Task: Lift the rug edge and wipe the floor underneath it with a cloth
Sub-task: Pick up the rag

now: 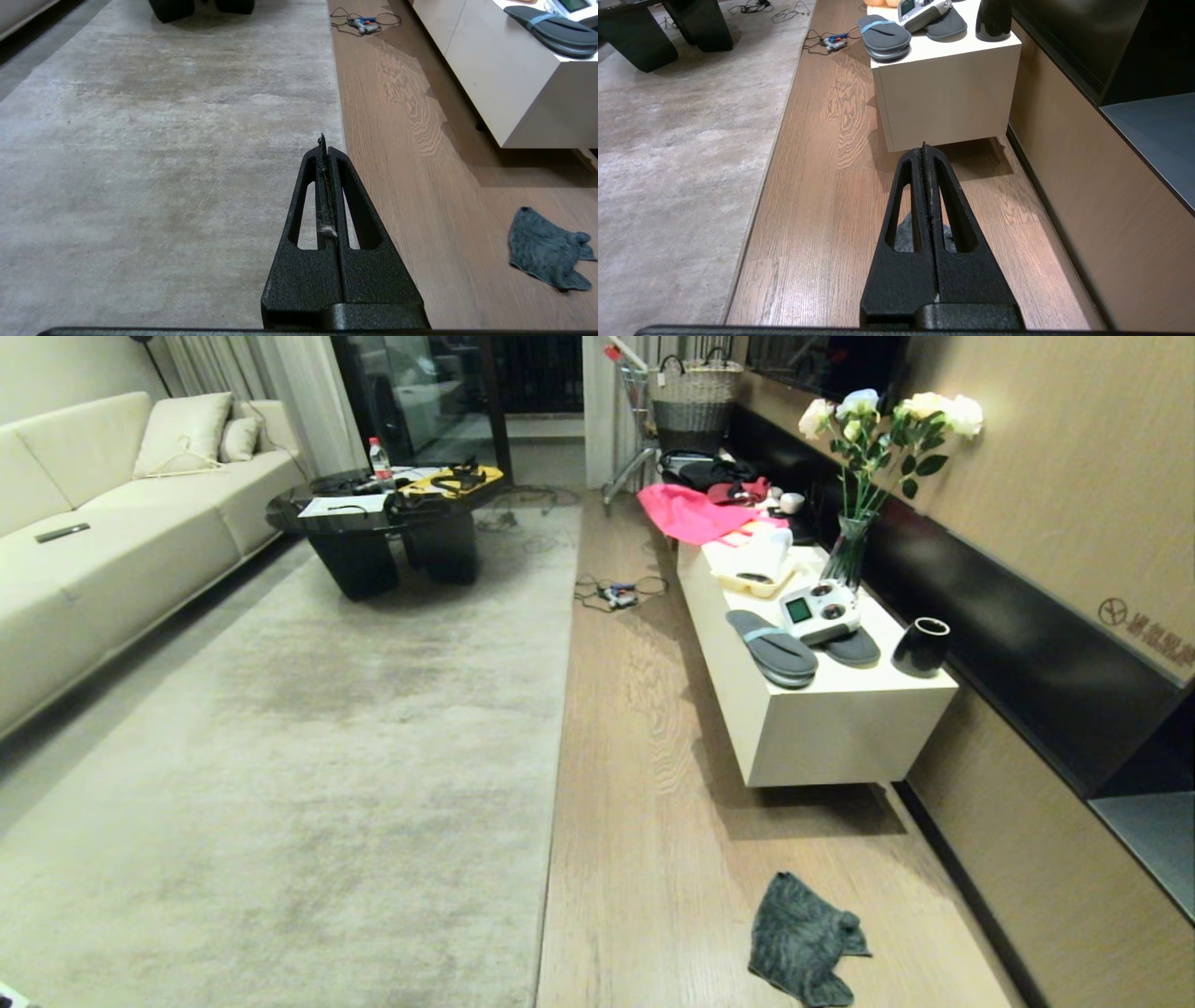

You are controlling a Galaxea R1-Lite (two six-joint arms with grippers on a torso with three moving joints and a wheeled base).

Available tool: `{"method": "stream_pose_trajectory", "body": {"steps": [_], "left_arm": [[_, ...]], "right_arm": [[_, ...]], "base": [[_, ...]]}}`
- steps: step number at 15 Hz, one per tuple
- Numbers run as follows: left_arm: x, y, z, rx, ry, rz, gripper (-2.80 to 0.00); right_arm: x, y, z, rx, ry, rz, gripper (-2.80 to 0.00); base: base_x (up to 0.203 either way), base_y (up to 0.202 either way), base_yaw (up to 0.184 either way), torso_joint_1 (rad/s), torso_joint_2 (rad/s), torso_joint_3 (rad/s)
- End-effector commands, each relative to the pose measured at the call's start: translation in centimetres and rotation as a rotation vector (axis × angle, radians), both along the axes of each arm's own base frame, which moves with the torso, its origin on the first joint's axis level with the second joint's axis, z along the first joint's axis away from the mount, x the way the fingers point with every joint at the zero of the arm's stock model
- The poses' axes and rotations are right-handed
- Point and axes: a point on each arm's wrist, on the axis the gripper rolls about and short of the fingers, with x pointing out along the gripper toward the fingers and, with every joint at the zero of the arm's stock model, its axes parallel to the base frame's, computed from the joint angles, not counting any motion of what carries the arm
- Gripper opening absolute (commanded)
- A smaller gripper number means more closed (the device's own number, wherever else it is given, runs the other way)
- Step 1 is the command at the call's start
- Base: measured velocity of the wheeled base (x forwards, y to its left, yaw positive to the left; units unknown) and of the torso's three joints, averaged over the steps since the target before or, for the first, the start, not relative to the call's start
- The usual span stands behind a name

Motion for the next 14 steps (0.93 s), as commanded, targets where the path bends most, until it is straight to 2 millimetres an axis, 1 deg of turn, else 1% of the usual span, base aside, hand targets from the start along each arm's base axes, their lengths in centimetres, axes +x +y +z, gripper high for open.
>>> {"method": "stream_pose_trajectory", "body": {"steps": [1, 14], "left_arm": [[0.01, 0.00, 0.00, 0.000, 0.001, 0.001, -2.80], [0.01, 0.00, 0.02, 0.000, 0.000, 0.001, -2.80]], "right_arm": [[0.01, 0.00, 0.01, 0.001, 0.001, -0.001, -2.80], [0.01, 0.00, 0.01, 0.001, 0.001, 0.000, -2.80]], "base": [[0.000, 0.000, 0.000, 0.000, 0.00, 0.000], [0.000, 0.000, 0.000, 0.000, 0.00, 0.000]]}}
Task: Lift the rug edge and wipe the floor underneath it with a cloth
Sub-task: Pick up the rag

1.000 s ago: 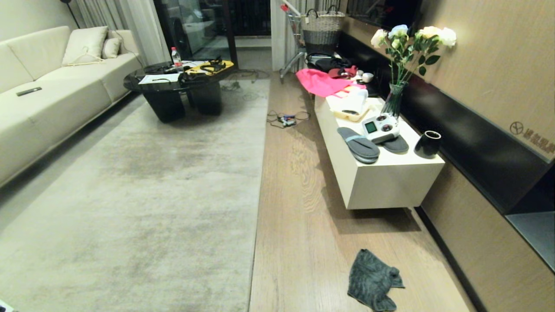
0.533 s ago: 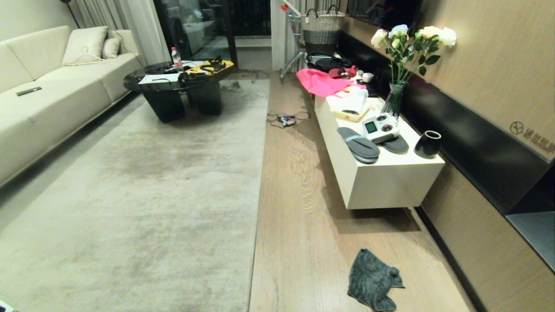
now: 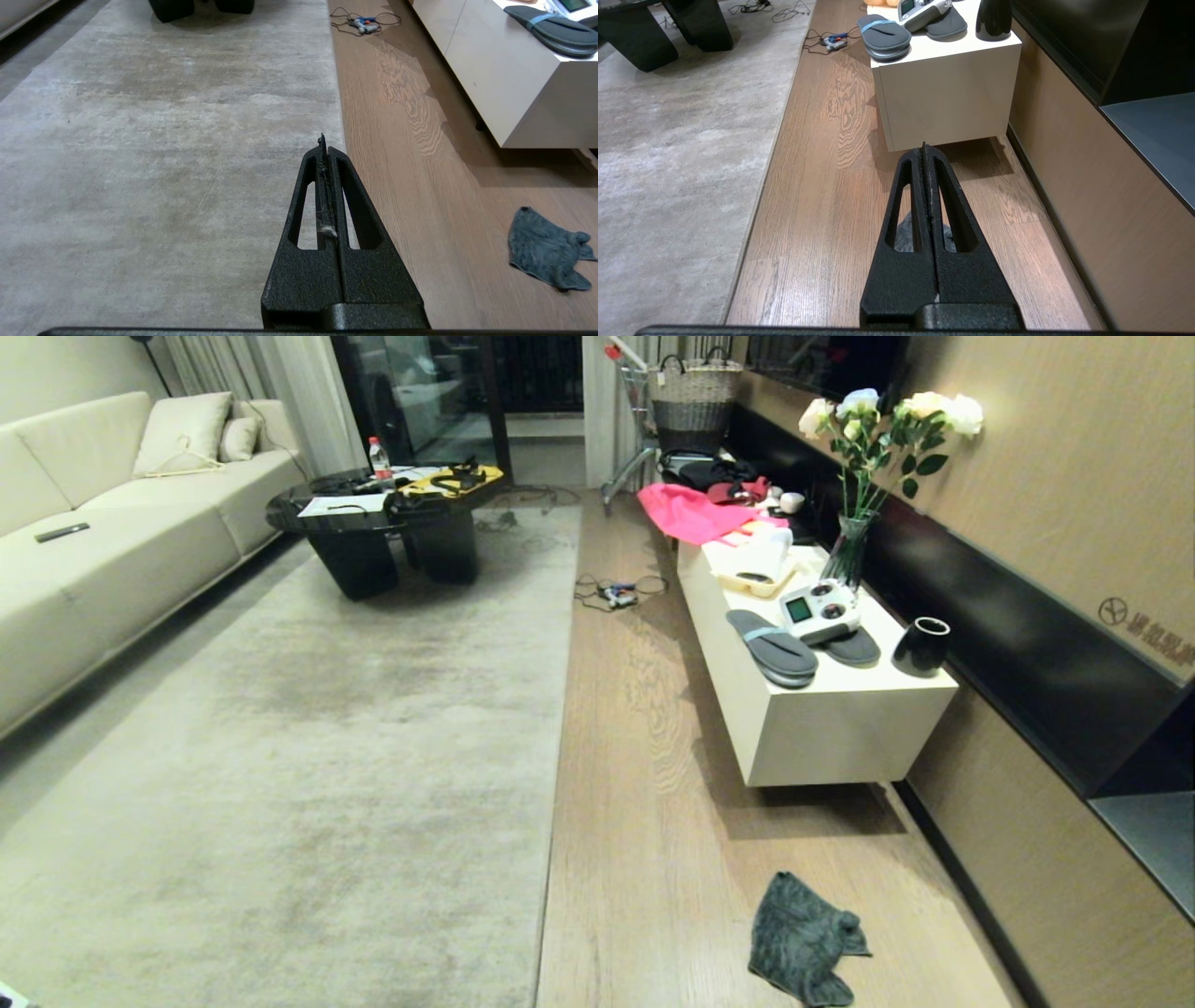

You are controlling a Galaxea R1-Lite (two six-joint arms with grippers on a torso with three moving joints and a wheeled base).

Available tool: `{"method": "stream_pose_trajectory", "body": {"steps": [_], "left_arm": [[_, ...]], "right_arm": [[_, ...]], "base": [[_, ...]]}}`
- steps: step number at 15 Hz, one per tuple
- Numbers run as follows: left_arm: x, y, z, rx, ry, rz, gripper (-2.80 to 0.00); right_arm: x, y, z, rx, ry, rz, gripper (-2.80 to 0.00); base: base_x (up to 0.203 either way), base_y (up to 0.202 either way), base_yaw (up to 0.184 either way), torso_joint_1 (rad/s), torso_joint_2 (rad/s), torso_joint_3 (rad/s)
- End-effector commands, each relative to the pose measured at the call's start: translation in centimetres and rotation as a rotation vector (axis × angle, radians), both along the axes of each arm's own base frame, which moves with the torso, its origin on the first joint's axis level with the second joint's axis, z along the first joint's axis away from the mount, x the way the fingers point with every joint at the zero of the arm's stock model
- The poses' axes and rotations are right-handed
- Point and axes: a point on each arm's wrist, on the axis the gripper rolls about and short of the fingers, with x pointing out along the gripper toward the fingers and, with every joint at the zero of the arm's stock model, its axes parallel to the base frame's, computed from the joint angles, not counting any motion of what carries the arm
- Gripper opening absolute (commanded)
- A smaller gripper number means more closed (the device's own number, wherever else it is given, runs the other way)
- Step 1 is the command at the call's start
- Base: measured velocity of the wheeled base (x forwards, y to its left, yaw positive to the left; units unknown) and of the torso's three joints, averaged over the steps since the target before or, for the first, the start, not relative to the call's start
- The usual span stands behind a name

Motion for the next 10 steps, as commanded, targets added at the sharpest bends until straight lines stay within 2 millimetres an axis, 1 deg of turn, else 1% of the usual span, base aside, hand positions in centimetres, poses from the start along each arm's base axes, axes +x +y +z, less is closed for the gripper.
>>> {"method": "stream_pose_trajectory", "body": {"steps": [1, 10], "left_arm": [[0.01, 0.00, 0.01, 0.000, 0.000, 0.001, -2.80], [0.01, 0.00, 0.00, 0.000, 0.001, -0.001, -2.80]], "right_arm": [[0.01, 0.00, 0.01, 0.001, 0.001, -0.001, -2.80], [0.01, 0.00, 0.01, 0.001, 0.001, 0.001, -2.80]], "base": [[0.000, 0.000, 0.000, 0.000, 0.00, 0.000], [0.000, 0.000, 0.000, 0.000, 0.00, 0.000]]}}
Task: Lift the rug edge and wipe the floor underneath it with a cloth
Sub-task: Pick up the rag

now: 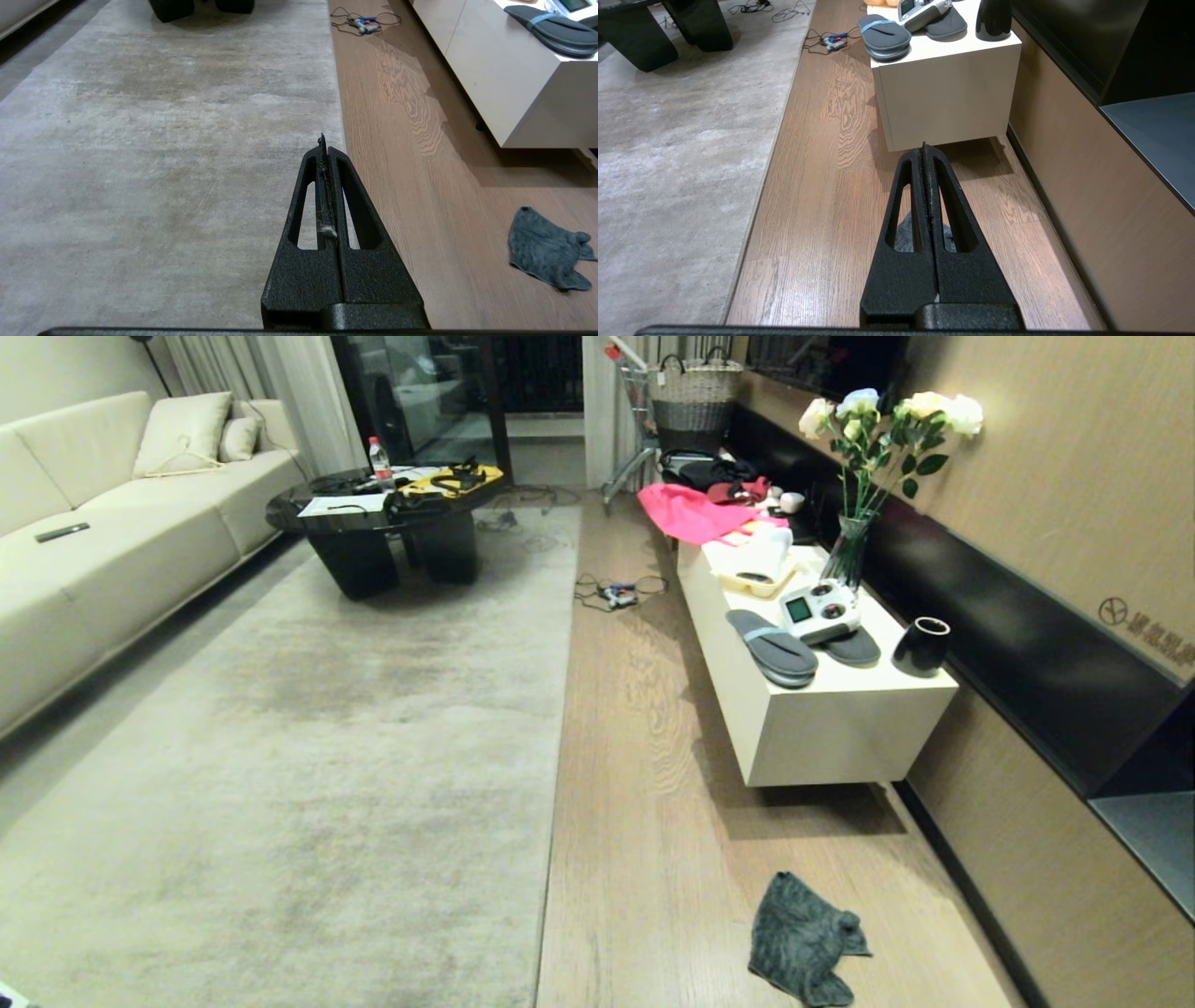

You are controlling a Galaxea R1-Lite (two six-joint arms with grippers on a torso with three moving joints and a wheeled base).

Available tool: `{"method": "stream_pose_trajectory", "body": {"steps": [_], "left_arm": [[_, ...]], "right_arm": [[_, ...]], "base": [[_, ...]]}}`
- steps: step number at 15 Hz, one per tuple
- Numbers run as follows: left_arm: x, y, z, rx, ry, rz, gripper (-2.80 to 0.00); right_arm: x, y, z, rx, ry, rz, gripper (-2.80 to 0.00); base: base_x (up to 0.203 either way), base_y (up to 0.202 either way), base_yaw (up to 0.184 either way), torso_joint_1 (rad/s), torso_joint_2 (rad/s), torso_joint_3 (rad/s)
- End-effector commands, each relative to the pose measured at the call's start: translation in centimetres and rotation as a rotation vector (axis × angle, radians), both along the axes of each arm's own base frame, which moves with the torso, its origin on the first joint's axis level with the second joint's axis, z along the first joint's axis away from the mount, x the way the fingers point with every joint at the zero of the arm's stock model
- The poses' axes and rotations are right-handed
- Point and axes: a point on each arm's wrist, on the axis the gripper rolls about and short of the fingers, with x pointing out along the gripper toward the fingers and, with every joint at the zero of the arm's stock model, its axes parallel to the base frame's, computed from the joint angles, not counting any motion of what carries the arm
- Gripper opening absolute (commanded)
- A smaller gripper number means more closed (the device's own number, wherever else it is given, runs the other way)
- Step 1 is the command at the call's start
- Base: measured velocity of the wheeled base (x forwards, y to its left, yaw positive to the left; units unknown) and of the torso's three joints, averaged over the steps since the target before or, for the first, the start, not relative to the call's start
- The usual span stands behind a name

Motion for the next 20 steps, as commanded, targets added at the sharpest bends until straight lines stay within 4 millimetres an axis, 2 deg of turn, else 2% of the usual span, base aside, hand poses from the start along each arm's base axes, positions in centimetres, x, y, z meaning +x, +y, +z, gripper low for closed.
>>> {"method": "stream_pose_trajectory", "body": {"steps": [1, 12, 20], "left_arm": [[0.01, 0.00, 0.00, 0.000, 0.001, 0.001, -2.80], [0.01, 0.00, 0.00, 0.000, 0.001, 0.001, -2.80], [0.01, 0.00, 0.00, 0.000, 0.001, -0.001, -2.80]], "right_arm": [[0.01, 0.00, 0.01, 0.001, 0.001, 0.001, -2.80], [0.01, 0.00, 0.01, 0.001, 0.001, 0.000, -2.80], [0.01, 0.00, 0.01, 0.001, 0.000, 0.000, -2.80]], "base": [[0.000, 0.000, 0.000, 0.000, 0.00, 0.000], [0.000, 0.000, 0.000, 0.000, 0.00, -0.006], [0.000, 0.000, 0.000, 0.003, 0.01, -0.179]]}}
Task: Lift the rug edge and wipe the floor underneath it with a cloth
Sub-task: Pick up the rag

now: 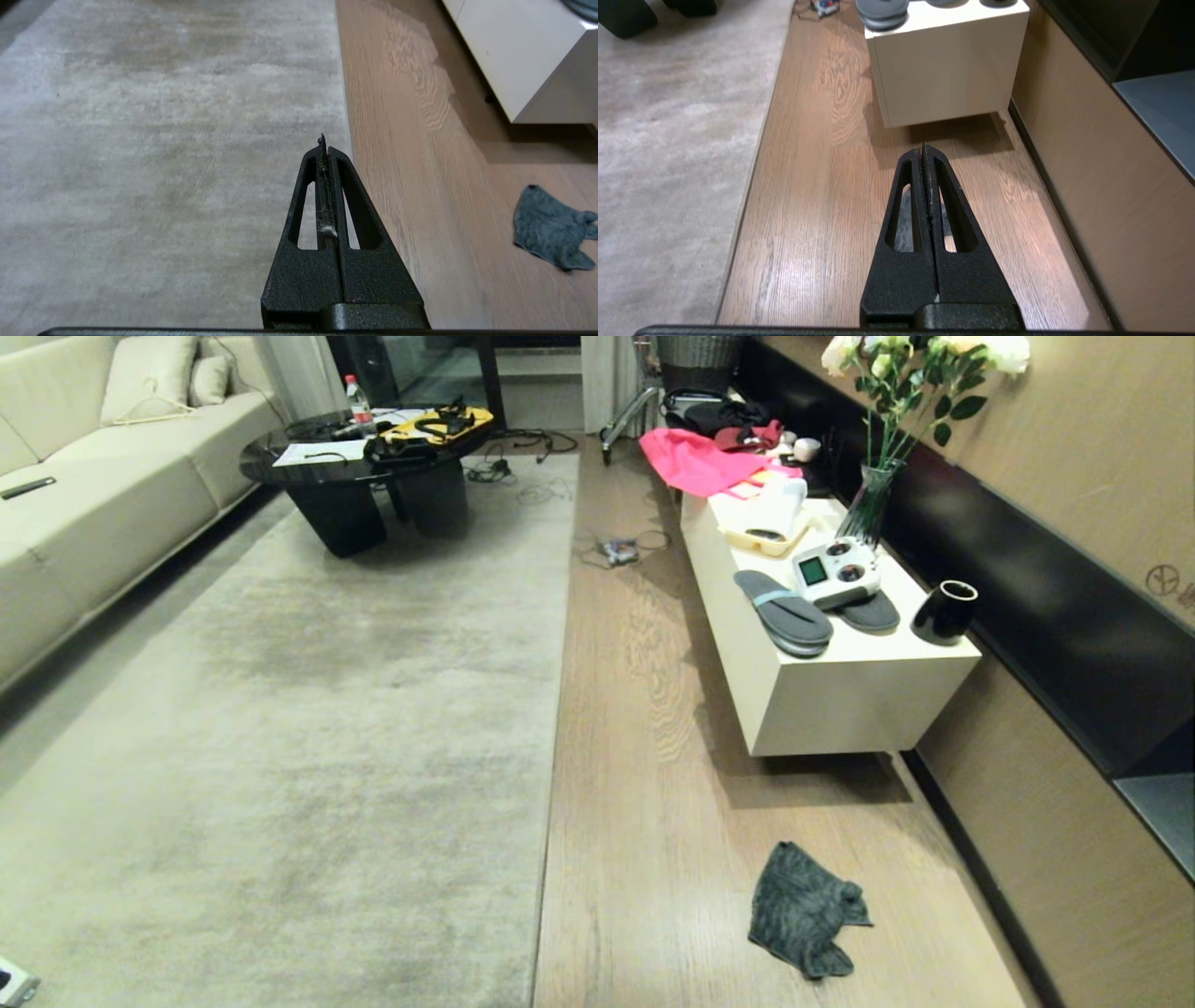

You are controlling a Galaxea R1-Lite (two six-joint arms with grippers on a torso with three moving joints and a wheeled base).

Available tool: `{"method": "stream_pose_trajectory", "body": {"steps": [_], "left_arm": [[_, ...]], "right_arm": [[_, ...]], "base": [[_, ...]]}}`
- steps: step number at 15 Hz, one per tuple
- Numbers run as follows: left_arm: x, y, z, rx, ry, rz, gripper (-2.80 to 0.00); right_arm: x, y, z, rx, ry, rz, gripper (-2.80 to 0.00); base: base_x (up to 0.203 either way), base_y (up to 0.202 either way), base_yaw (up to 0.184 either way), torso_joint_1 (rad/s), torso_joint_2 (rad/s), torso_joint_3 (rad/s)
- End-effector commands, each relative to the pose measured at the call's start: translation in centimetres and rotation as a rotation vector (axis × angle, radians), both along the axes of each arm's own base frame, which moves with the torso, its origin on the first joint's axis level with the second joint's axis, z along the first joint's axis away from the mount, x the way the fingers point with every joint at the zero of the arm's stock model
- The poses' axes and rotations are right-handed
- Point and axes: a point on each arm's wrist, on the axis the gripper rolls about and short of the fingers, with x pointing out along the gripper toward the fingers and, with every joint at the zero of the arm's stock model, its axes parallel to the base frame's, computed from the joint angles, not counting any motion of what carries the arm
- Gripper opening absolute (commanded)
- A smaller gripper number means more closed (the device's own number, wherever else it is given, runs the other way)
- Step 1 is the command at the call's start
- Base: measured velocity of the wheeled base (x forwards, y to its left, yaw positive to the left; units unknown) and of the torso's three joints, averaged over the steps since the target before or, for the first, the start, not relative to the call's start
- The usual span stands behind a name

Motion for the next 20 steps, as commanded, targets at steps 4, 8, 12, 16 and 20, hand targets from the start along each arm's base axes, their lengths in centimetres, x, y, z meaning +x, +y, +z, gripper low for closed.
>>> {"method": "stream_pose_trajectory", "body": {"steps": [4, 8, 12, 16, 20], "left_arm": [[0.01, 0.00, 0.00, 0.000, 0.001, 0.000, -2.80], [0.01, 0.00, 0.01, 0.000, 0.000, 0.000, -2.80], [0.01, 0.00, 0.00, -0.002, 0.001, 0.000, -2.80], [0.01, 0.00, 0.00, -0.007, 0.001, -0.001, -2.80], [0.01, 0.00, 0.00, -0.007, 0.001, 0.000, -2.80]], "right_arm": [[0.01, 0.00, 0.01, 0.001, 0.001, 0.001, -2.80], [0.01, 0.00, 0.01, 0.001, 0.001, 0.001, -2.80], [0.01, 0.00, 0.01, 0.001, 0.001, 0.001, -2.80], [0.01, 0.00, 0.01, 0.001, 0.001, 0.001, -2.80], [0.01, 0.00, 0.01, 0.001, 0.001, -0.001, -2.80]], "base": [[0.000, 0.000, 0.000, 0.007, 0.00, -0.201], [0.000, 0.000, 0.000, 0.007, 0.00, -0.200], [0.000, 0.000, 0.000, 0.002, 0.00, -0.202], [0.000, 0.000, 0.000, 0.002, 0.00, -0.197], [0.000, 0.000, 0.000, -0.001, 0.00, -0.195]]}}
